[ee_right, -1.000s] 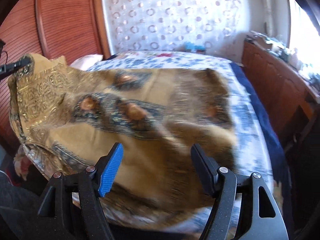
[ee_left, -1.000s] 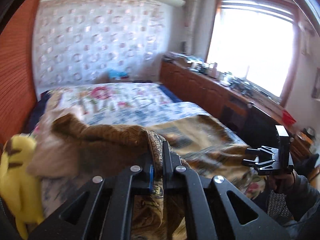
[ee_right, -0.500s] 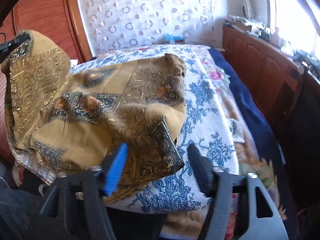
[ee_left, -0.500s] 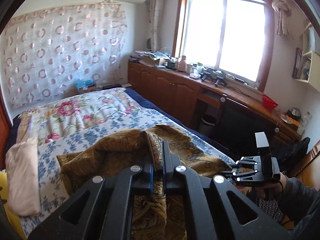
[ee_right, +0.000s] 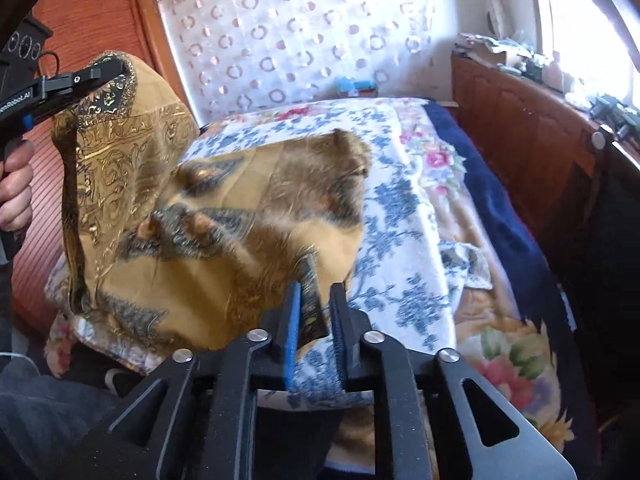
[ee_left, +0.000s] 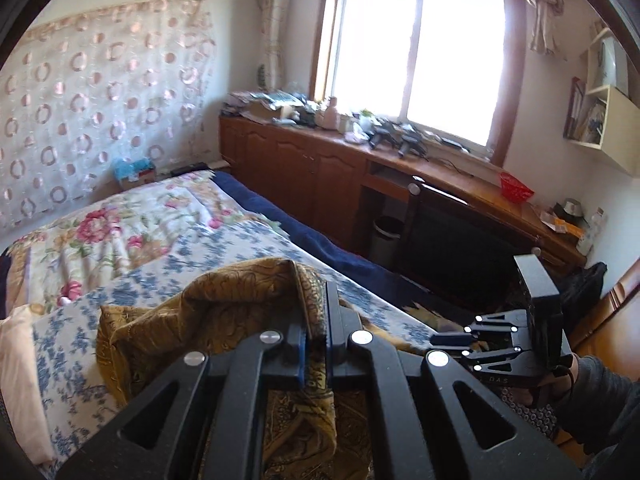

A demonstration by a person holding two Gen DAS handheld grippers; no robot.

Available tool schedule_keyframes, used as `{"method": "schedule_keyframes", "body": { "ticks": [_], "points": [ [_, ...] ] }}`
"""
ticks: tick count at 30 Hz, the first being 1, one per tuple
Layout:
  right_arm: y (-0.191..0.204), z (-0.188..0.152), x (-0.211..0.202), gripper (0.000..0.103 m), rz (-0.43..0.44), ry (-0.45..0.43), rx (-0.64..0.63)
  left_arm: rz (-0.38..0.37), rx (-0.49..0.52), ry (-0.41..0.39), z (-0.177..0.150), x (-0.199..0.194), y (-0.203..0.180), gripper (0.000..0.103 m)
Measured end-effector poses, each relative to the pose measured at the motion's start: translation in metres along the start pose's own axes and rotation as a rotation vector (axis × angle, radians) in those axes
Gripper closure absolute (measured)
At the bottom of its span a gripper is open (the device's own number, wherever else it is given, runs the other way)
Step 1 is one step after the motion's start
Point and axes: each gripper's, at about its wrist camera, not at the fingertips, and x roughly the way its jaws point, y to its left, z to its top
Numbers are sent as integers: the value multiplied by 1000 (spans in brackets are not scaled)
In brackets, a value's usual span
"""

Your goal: Fold small clothes

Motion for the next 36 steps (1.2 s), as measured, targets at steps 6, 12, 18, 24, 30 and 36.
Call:
{"method": "schedule_keyframes", "body": {
  "ticks": [6,12,18,24,30,36],
  "points": [
    [2,8,-3,61,-34,-32,-15,-11,-3,28,-7,2,-1,63],
    [6,22,-1,60,-35,-52,-21,46,-26,-12,-20,-30,15,54],
    [27,45,9,59,-13,-66,-95,133,-74,0,-52,-47,45,54],
    [60,68,40,59,55,-60,-175,180,-149,12,-88,-57,77,54],
    [100,86,82,58,144,-21,-251,259,-212,65,-135,-52,112,54],
    [134,88,117,47,139,38,-359,290,-286,83,-173,-47,142,54]
  ]
}}
